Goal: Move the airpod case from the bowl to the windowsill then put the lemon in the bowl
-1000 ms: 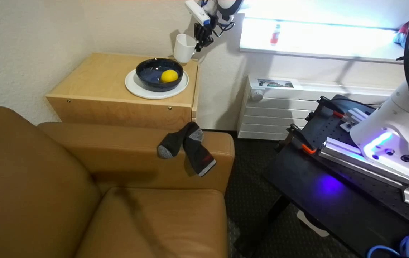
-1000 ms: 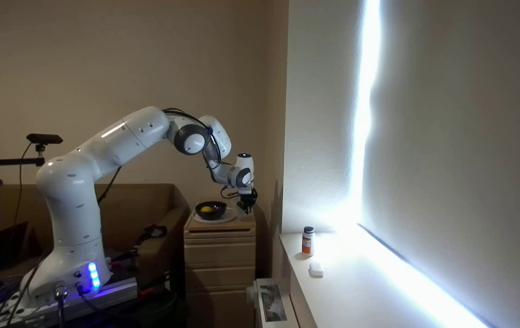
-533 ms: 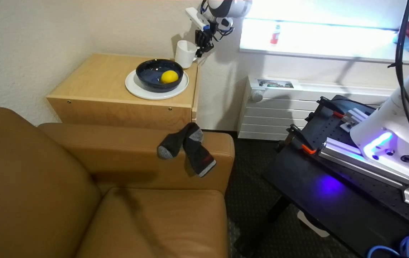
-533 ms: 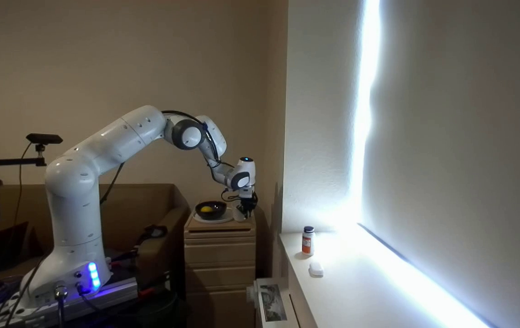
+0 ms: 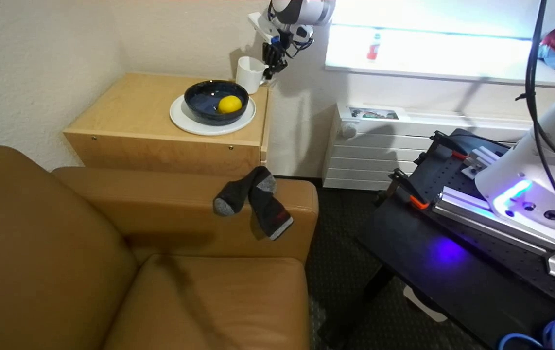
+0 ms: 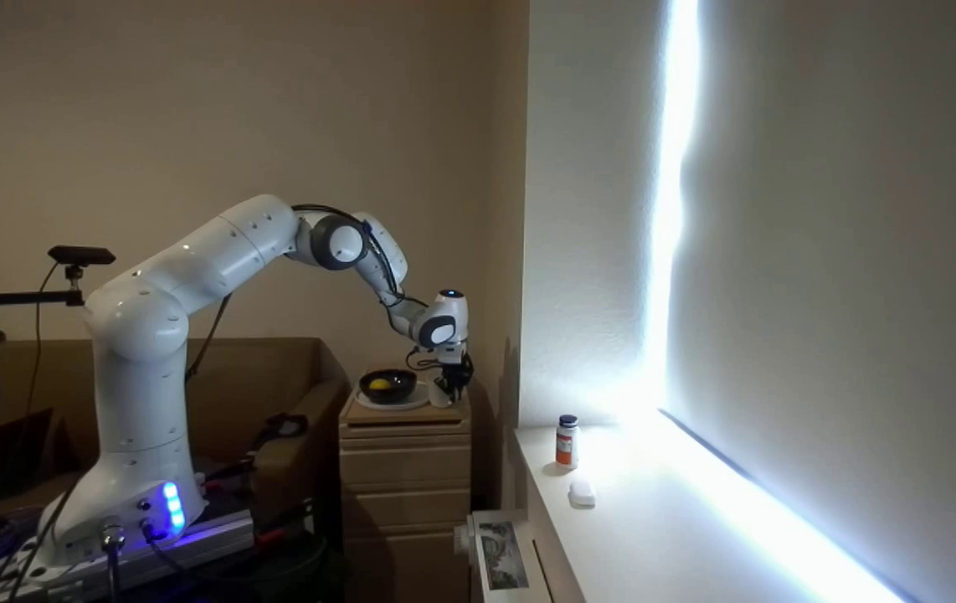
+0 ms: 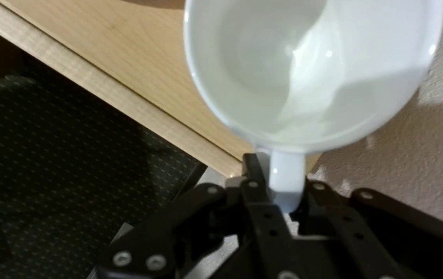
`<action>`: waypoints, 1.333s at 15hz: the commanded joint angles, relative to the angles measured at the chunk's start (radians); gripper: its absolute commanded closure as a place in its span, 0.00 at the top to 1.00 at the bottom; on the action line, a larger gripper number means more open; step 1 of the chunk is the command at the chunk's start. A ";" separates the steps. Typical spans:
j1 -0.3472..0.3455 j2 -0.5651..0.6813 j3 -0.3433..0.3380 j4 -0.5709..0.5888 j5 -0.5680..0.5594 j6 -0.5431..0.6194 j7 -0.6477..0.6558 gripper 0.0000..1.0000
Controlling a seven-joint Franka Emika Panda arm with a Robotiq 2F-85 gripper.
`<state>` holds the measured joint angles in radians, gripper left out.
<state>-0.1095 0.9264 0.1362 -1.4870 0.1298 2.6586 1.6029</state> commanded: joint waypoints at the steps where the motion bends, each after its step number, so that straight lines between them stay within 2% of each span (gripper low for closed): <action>1: 0.065 -0.003 -0.075 0.017 0.073 -0.031 -0.024 0.05; 4: 0.101 -0.004 -0.115 0.021 0.086 -0.037 -0.016 0.05; 5: 0.113 -0.004 -0.128 0.021 0.086 -0.027 -0.012 0.35; 14: 0.099 -0.067 -0.094 -0.062 0.139 0.045 -0.125 0.98; 20: 0.097 -0.170 -0.094 -0.229 0.188 0.207 -0.217 1.00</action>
<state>-0.0026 0.8490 0.0312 -1.5719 0.2731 2.7834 1.4562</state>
